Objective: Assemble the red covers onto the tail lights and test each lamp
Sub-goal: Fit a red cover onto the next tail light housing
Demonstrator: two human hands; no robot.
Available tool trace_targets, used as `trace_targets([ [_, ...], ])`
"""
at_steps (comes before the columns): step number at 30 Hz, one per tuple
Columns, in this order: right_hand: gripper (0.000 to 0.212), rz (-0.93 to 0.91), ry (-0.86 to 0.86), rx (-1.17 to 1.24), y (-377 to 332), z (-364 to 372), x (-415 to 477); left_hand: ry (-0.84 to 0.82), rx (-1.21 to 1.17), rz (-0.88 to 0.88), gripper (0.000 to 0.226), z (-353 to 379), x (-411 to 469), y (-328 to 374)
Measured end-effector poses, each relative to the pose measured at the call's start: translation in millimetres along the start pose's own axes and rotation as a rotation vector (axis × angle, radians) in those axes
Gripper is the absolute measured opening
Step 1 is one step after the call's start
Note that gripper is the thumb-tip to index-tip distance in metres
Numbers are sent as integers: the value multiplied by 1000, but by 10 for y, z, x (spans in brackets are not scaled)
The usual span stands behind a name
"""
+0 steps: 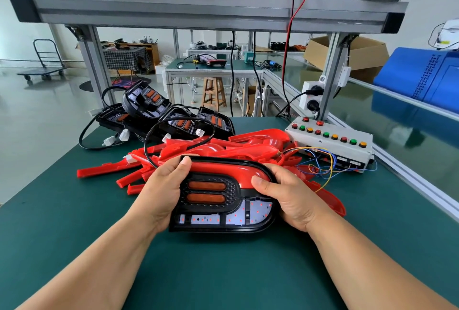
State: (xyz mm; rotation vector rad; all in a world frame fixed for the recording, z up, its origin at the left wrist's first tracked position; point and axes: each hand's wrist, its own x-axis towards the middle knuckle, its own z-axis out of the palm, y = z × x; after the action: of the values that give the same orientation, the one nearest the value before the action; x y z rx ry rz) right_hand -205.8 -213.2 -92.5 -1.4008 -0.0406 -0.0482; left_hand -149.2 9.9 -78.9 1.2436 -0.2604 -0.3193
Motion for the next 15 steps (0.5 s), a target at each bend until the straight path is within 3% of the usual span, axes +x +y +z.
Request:
trace_targets([
  [10, 48, 20, 8, 46, -22, 17, -2, -2, -26, -53, 41, -30, 14, 1],
  [15, 33, 35, 28, 84, 1, 17, 18, 24, -18, -38, 39, -49, 25, -21],
])
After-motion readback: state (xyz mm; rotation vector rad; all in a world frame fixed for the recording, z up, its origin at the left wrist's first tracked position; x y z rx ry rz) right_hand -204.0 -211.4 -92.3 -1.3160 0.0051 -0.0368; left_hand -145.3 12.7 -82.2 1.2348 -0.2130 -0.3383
